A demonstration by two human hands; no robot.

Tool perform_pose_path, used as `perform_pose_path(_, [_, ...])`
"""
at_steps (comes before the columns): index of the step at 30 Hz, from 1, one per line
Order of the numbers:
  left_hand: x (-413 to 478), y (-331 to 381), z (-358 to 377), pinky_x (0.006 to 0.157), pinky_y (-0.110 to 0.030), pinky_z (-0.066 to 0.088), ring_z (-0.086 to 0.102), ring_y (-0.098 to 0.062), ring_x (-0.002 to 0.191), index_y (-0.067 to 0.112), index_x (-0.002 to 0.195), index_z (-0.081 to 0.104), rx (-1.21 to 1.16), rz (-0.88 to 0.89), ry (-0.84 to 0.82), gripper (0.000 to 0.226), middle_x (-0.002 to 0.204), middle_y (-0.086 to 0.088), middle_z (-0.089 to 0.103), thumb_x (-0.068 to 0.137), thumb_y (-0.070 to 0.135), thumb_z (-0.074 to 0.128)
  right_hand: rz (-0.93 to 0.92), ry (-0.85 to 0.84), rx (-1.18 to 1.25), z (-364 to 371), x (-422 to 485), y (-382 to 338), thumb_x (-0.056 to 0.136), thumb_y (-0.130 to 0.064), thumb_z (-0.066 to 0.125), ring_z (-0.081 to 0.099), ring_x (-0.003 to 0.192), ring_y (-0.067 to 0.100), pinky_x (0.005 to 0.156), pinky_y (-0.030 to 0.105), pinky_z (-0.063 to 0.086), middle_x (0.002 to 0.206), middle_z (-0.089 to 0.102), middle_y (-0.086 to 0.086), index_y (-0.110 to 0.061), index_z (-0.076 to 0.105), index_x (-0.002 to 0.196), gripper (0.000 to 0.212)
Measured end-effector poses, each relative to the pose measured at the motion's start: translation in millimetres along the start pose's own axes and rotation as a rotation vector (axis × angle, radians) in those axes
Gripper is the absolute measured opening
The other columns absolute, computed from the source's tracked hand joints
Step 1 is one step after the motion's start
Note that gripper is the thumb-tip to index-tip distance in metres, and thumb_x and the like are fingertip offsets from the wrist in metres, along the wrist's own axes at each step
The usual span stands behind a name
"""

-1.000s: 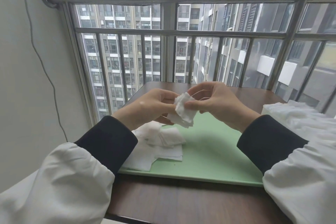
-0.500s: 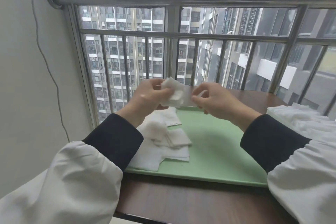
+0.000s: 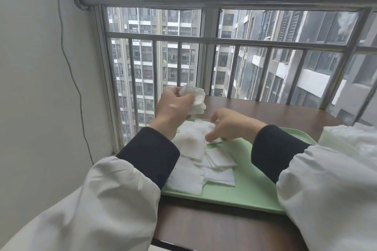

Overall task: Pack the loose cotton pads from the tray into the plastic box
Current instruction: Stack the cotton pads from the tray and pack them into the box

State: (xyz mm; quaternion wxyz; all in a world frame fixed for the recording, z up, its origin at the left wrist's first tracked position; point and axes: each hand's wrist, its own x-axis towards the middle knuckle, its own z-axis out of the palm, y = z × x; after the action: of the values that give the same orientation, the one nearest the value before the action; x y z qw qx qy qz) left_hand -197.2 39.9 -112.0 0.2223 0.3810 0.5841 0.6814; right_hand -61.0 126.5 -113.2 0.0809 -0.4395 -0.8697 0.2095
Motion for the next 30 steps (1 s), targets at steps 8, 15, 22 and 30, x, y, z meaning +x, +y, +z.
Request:
perform_pose_path(8, [-3.5,-1.0,0.3,0.065,-0.031,0.063,0.069,-0.015,0.081,0.028,0.093,0.061,-0.024,0.02,-0.068,0.015,0.098,0.001,0.066,0.091,0.015,0.066,0.04,0.017,0.351,-18.6,-18.4,20.7,0.088,-0.013,0.072,0.061,0.069,0.013,0.055,0.023,0.05,0.086,0.069,0.002,-0.015,0.069,0.111,0.024])
perform_pose_path(15, [-5.6,-2.6,3.5,0.064,-0.029,0.061,0.076,-0.017,0.078,0.021,0.106,0.066,0.005,0.007,-0.249,0.027,0.104,-0.008,0.073,0.085,0.012,0.079,-0.114,-0.041,0.992,-46.2,-54.3,50.8,0.085,-0.015,0.075,0.066,0.078,0.019,0.061,0.026,0.049,0.095,0.071,0.009,-0.006,0.067,0.109,0.027])
perform_pose_path(22, [-12.7,0.3,14.3,0.064,-0.03,0.061,0.077,-0.021,0.083,0.019,0.109,0.066,0.037,0.055,-0.394,0.031,0.093,0.0,0.079,0.083,0.012,0.081,-0.266,-0.053,1.123,-38.9,-53.5,42.6,0.07,-0.014,0.081,0.067,0.083,0.024,0.068,0.027,0.057,0.097,0.073,0.017,0.003,0.07,0.103,0.039])
perform_pose_path(30, [-15.7,3.1,15.1,0.071,-0.034,0.063,0.077,-0.025,0.089,0.013,0.113,0.07,0.06,0.075,-0.475,0.022,0.098,-0.004,0.078,0.094,0.025,0.071,-0.218,0.03,1.025,-30.3,-50.2,40.2,0.08,-0.012,0.081,0.062,0.065,0.015,0.057,0.022,0.052,0.083,0.07,0.013,0.007,0.069,0.105,0.033])
